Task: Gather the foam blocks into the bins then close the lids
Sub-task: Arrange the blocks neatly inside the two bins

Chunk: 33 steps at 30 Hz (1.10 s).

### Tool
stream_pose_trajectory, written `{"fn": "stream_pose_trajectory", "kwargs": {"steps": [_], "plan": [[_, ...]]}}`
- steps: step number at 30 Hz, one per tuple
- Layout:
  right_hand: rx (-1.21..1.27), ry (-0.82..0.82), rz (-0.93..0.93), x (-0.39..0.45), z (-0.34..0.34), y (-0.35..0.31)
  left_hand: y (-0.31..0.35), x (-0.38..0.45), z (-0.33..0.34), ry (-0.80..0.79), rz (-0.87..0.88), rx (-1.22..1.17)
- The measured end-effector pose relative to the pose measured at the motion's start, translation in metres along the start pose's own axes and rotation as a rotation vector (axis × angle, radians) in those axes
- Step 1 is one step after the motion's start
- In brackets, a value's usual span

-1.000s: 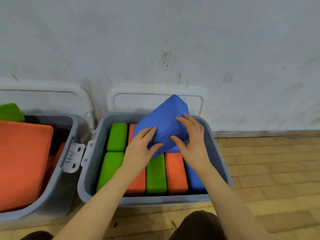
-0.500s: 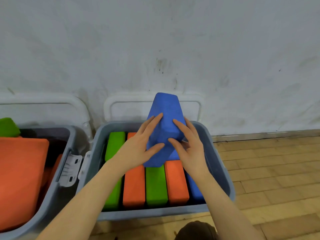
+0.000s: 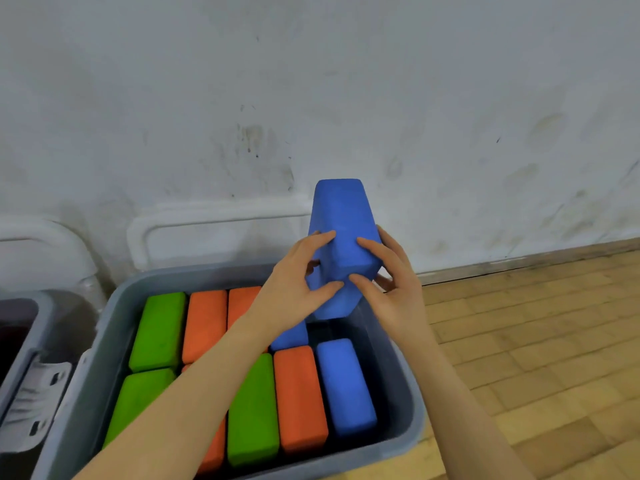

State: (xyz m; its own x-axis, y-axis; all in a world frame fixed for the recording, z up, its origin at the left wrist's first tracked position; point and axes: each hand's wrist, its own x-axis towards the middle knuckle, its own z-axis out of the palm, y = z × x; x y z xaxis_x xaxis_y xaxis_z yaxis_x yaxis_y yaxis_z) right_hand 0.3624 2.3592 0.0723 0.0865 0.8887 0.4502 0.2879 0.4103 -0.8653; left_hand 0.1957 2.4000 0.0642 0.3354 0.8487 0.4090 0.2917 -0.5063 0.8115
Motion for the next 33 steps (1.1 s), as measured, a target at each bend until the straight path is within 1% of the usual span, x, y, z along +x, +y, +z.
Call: {"fn": "stream_pose_trajectory", "kwargs": {"steps": [5, 8, 10, 13, 16, 20, 22, 23, 26, 28, 31, 32, 33], "plan": [[0.026, -0.11, 0.087, -0.016, 0.004, 0.043, -0.039, -0.026, 0.022, 0.025, -0.076, 0.012], [0.016, -0.125, 0.118, -0.029, 0.009, 0.059, -0.057, -0.037, 0.027, -0.01, -0.03, 0.074], [-0.013, -0.12, 0.117, -0.027, 0.009, 0.063, -0.061, -0.034, 0.027, -0.025, -0.007, 0.098], [-0.07, -0.145, 0.102, -0.016, 0.008, 0.068, -0.06, -0.022, 0.025, -0.024, -0.059, 0.127], [-0.151, -0.194, 0.091, -0.008, 0.014, 0.081, -0.07, -0.018, 0.026, -0.012, -0.096, 0.253], [-0.225, -0.291, 0.181, -0.023, 0.026, 0.119, -0.103, -0.033, 0.033, -0.098, -0.143, 0.509], [-0.318, -0.313, 0.205, -0.038, 0.031, 0.139, -0.116, -0.043, 0.039, -0.135, -0.129, 0.66], [-0.389, -0.307, 0.207, -0.044, 0.033, 0.146, -0.121, -0.048, 0.042, -0.154, -0.126, 0.698], [-0.593, -0.244, 0.169, -0.054, 0.039, 0.153, -0.125, -0.053, 0.047, -0.235, -0.224, 0.712], [-0.672, -0.224, 0.149, -0.056, 0.041, 0.153, -0.125, -0.051, 0.048, -0.304, -0.271, 0.735], [-0.724, -0.288, 0.29, -0.059, 0.042, 0.151, -0.128, -0.051, 0.047, -0.391, -0.297, 0.78], [-0.755, -0.296, 0.317, -0.06, 0.043, 0.148, -0.13, -0.053, 0.046, -0.393, -0.317, 0.796], [-0.802, -0.284, 0.3, -0.06, 0.045, 0.145, -0.132, -0.056, 0.046, -0.386, -0.354, 0.82]]}}
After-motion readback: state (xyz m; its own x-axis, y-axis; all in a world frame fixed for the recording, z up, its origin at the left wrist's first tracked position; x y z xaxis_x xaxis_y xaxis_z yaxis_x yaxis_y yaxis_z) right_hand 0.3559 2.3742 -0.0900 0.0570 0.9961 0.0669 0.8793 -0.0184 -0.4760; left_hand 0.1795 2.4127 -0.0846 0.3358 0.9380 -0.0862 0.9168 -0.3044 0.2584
